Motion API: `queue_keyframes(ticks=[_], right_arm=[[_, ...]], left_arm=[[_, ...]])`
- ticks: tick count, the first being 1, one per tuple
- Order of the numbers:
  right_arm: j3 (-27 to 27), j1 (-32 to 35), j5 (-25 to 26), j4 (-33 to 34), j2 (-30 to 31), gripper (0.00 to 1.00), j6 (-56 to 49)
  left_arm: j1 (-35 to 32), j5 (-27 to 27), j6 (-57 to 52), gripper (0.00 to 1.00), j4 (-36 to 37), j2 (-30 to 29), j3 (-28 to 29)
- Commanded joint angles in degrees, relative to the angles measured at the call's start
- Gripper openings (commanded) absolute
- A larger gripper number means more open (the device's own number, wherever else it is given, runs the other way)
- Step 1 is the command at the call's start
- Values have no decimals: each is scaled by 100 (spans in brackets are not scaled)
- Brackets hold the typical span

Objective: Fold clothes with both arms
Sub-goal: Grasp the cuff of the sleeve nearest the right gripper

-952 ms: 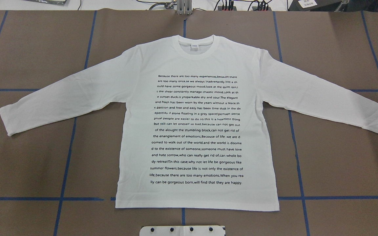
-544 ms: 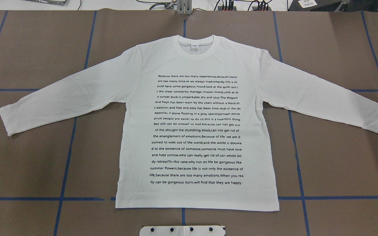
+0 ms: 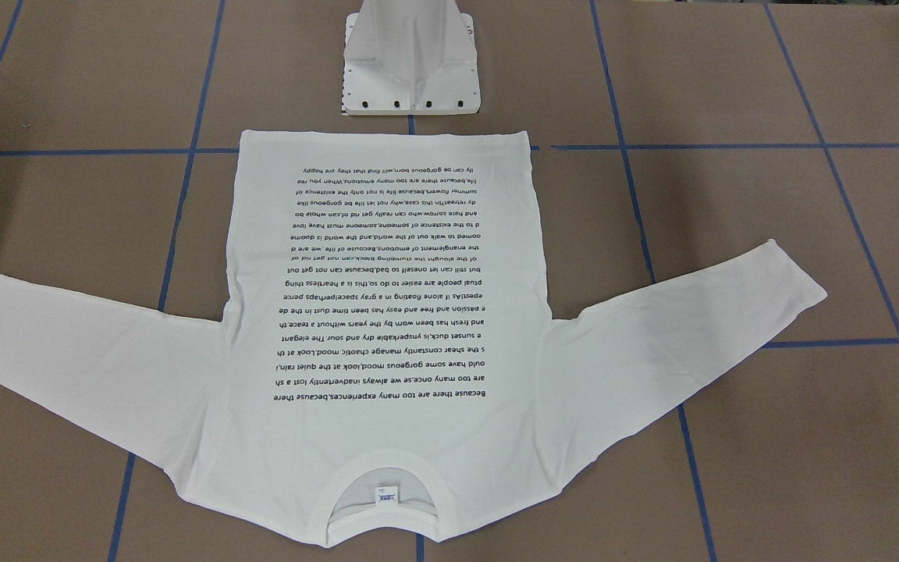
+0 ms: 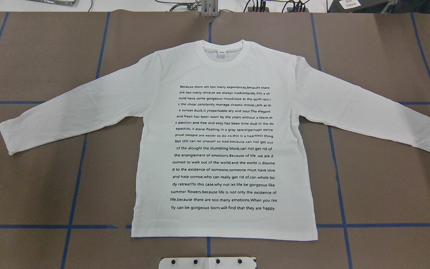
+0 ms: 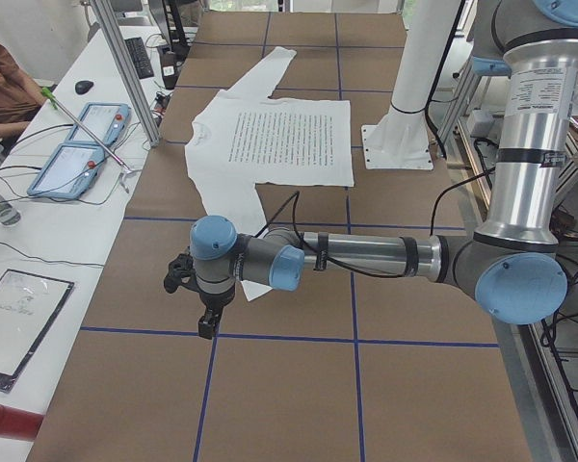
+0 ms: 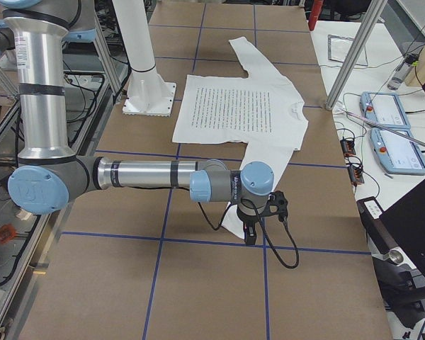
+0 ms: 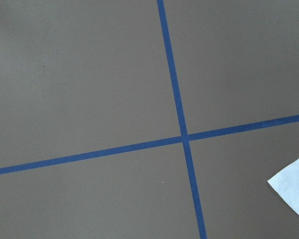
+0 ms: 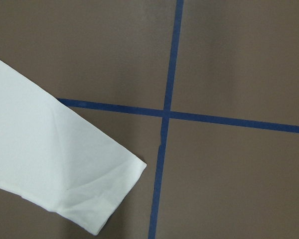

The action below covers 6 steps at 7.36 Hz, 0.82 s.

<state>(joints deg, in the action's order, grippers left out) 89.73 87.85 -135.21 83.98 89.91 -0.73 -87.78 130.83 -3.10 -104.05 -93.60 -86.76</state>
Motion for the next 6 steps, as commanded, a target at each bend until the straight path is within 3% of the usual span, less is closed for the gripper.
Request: queue_keyframes(ticks=[1, 2, 4, 6], right_arm=[[-673, -546, -6, -1666, 53, 100, 1051], [-850, -898, 238, -2240, 62, 100, 1736], [-1308, -1172, 328, -2998, 62, 100, 1883], [-1397, -1419, 329, -2975, -26, 100, 1901]], left_arm=[[6, 101, 12, 100, -713, -26, 177], [6, 249, 98, 100, -687, -35, 325], [6, 268, 363, 100, -713, 8, 291], [6, 277, 363, 100, -722, 9, 274]])
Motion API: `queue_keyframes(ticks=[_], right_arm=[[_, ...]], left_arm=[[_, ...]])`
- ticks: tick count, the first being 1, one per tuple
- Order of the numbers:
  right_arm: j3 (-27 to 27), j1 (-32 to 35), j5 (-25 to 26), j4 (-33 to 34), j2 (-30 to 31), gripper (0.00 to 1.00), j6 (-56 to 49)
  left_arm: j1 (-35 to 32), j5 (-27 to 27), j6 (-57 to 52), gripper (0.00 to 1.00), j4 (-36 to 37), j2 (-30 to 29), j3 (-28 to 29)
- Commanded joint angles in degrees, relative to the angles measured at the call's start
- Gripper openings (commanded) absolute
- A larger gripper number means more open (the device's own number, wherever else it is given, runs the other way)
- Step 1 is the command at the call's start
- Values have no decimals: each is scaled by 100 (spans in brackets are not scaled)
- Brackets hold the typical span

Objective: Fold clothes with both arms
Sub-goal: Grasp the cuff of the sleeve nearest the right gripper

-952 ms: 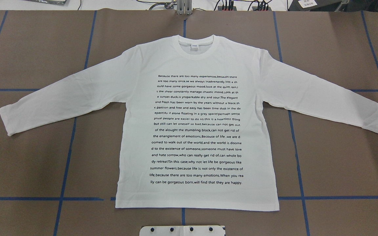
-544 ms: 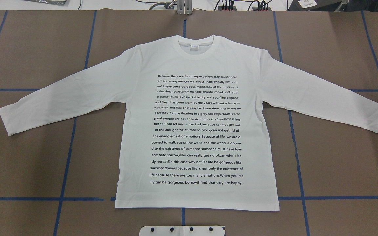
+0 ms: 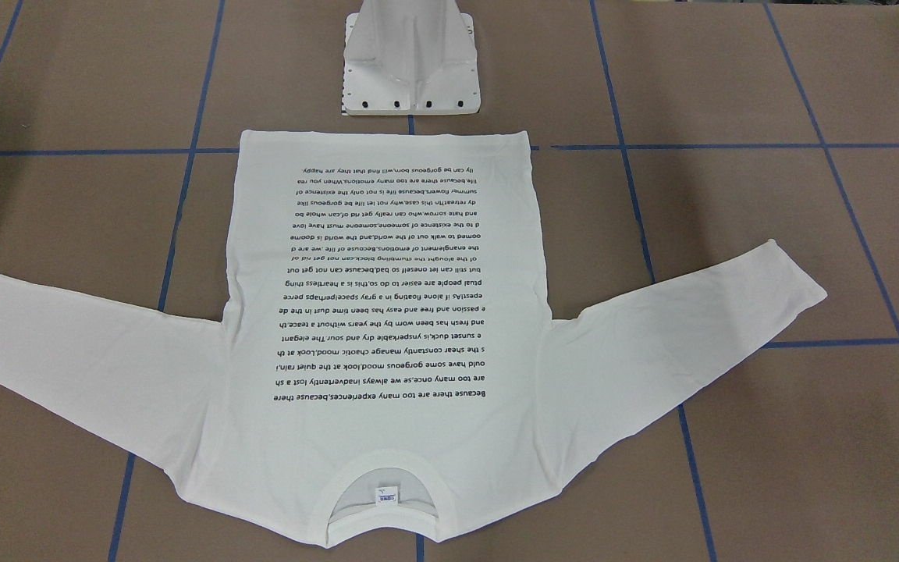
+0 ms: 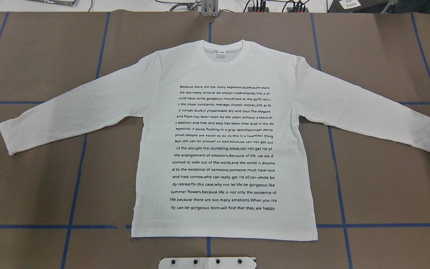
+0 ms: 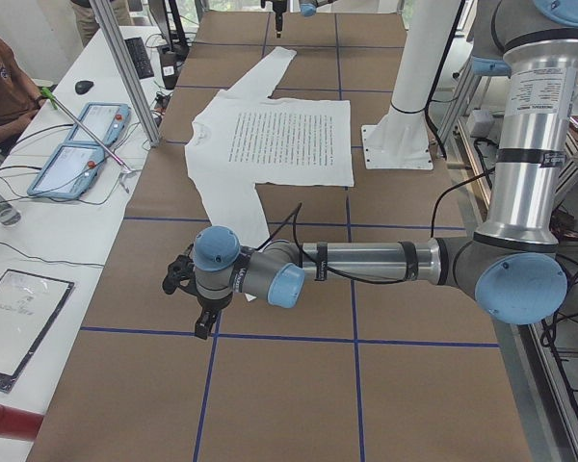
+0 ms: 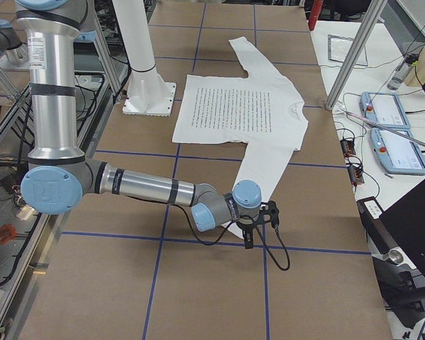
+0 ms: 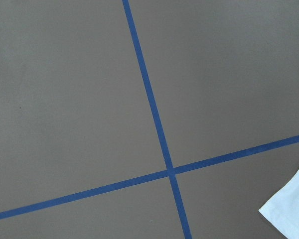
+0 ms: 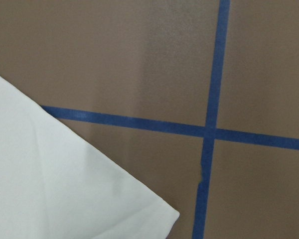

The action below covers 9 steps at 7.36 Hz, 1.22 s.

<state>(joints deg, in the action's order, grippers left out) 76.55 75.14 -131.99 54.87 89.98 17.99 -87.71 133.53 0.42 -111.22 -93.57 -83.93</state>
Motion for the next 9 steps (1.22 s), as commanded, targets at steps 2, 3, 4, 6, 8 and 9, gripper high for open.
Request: queue_keyframes(ticks=[2, 3, 4, 6, 8, 9], right_arm=[[-280, -323, 6, -64, -155, 100, 20], [-507, -385, 6, -73, -304, 100, 20], [-562, -421, 6, -64, -349, 99, 12], [-562, -430, -20, -38, -332, 98, 12], [-562, -438, -38, -29, -280, 79, 20], [-562, -438, -46, -29, -279, 65, 20]], left_arm=[[0, 6, 2, 100, -5, 6, -9], [0, 6, 2, 100, -5, 6, -9], [0, 6, -6, 100, -5, 6, -9], [0, 6, -24, 100, -5, 6, -1], [0, 6, -24, 100, -5, 6, -1], [0, 6, -24, 100, -5, 6, -1]])
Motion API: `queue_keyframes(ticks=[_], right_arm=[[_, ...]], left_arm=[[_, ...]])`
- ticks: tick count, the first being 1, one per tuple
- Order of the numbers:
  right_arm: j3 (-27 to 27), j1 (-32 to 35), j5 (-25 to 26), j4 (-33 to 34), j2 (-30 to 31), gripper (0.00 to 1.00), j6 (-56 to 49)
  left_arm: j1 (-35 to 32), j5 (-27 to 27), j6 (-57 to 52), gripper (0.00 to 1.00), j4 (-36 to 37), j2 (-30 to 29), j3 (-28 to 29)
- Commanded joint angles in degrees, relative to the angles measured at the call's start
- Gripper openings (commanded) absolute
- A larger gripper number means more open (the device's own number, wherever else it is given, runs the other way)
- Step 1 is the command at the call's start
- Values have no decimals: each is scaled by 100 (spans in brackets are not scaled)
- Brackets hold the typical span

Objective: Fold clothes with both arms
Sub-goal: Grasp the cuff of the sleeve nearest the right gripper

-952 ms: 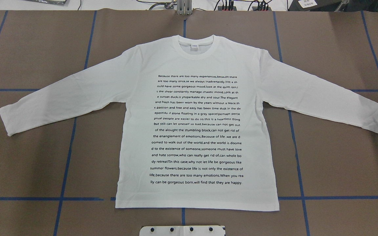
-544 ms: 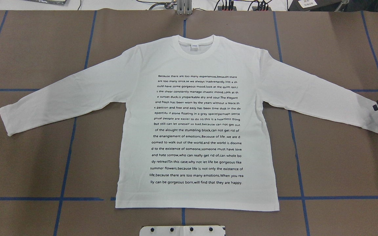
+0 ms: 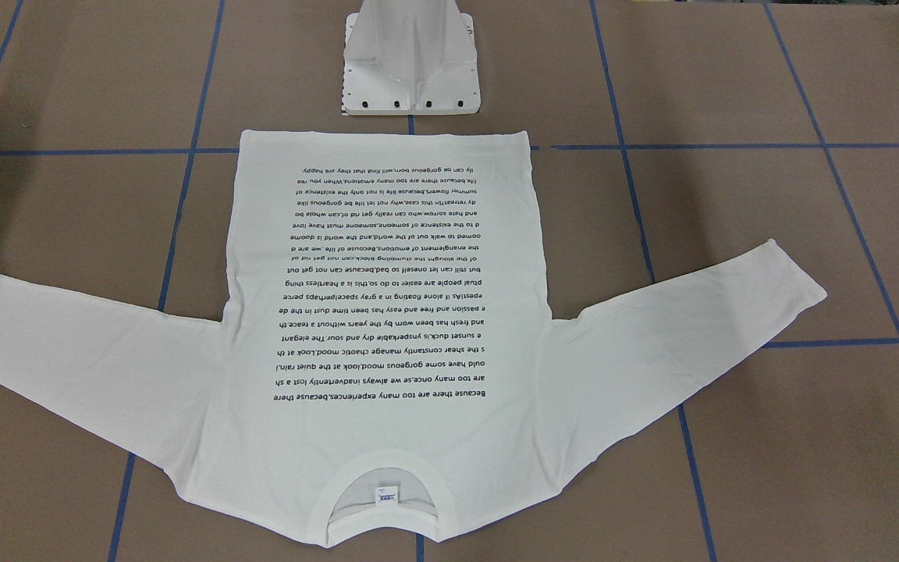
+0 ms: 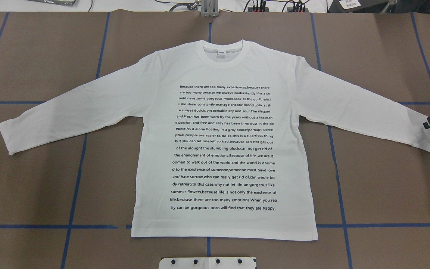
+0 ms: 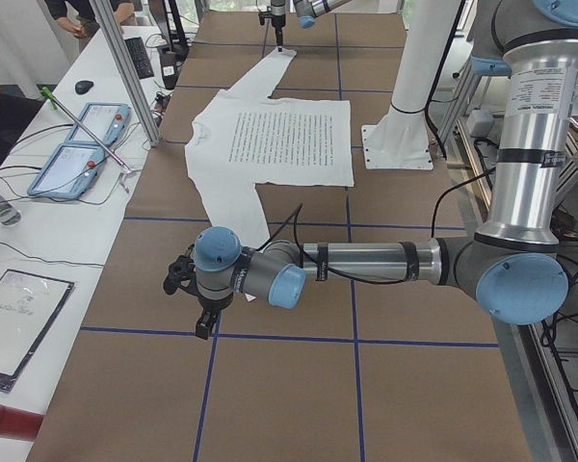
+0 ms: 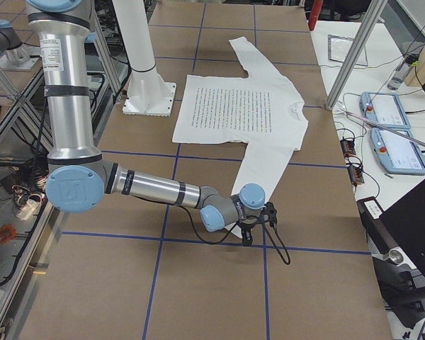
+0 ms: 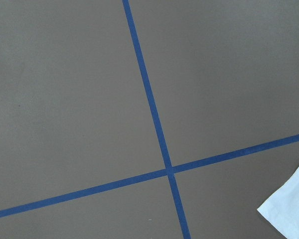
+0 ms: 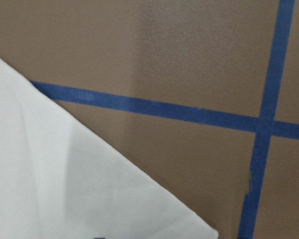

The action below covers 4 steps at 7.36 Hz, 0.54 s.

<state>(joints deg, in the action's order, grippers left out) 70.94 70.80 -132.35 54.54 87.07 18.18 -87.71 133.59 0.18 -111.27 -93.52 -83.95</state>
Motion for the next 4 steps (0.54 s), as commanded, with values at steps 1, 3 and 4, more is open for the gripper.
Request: queue_keyframes(ticks=[1, 3, 4], right_arm=[[16, -5, -2, 91, 11, 57, 1], [16, -66, 25, 101, 11, 47, 1], [25, -75, 25, 101, -32, 31, 1]], left_arm=[[0, 0, -1, 100, 0, 0, -8], [0, 0, -1, 100, 0, 0, -8], [0, 0, -1, 100, 0, 0, 1]])
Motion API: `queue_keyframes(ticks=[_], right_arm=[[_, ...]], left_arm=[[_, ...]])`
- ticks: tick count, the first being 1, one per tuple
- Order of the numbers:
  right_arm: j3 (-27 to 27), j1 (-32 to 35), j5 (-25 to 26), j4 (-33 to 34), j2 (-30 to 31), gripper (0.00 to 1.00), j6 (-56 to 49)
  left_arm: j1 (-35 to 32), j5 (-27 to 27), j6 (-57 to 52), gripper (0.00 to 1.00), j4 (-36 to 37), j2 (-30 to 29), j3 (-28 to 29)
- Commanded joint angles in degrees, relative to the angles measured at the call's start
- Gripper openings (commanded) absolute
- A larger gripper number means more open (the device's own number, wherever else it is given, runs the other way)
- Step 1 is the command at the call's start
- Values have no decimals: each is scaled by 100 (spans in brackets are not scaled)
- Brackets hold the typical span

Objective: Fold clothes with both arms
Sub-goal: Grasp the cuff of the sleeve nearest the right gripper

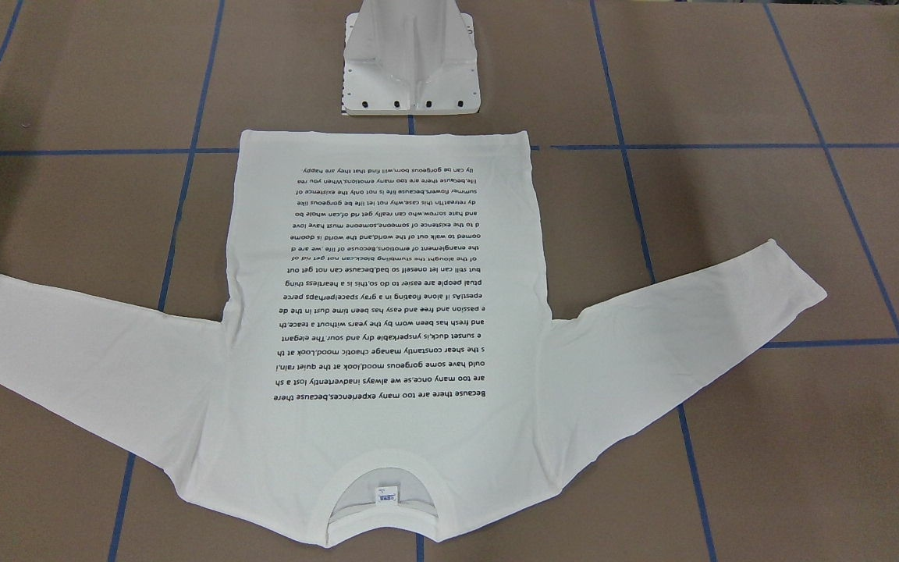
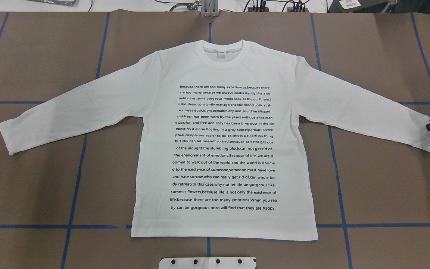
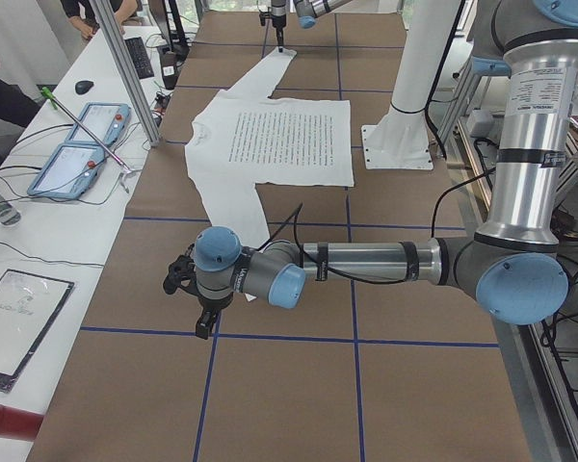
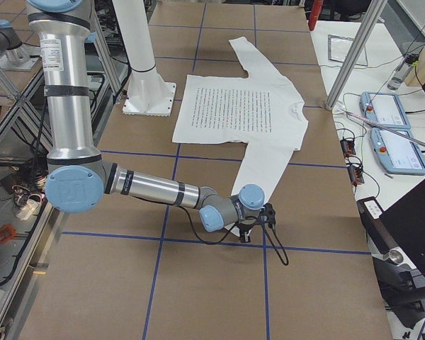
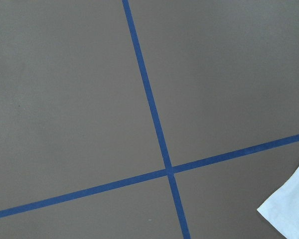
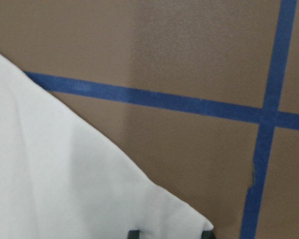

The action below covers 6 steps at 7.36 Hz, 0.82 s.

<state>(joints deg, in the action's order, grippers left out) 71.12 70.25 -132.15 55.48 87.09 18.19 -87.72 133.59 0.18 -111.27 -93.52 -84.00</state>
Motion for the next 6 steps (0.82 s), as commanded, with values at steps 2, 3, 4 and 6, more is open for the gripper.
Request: queue_keyframes(ticks=[2, 3, 4, 6], right_arm=[[156, -29, 5, 7, -69, 0, 0], [305, -21, -21, 7, -78, 0, 0], [532, -3, -38, 16, -60, 0, 9], [1505, 128, -457, 548, -7, 0, 26]], left_arm=[[0, 9, 26, 100, 0, 0, 7], [0, 9, 35, 100, 0, 0, 7], [0, 9, 35, 100, 0, 0, 16], [0, 9, 35, 100, 0, 9, 16]])
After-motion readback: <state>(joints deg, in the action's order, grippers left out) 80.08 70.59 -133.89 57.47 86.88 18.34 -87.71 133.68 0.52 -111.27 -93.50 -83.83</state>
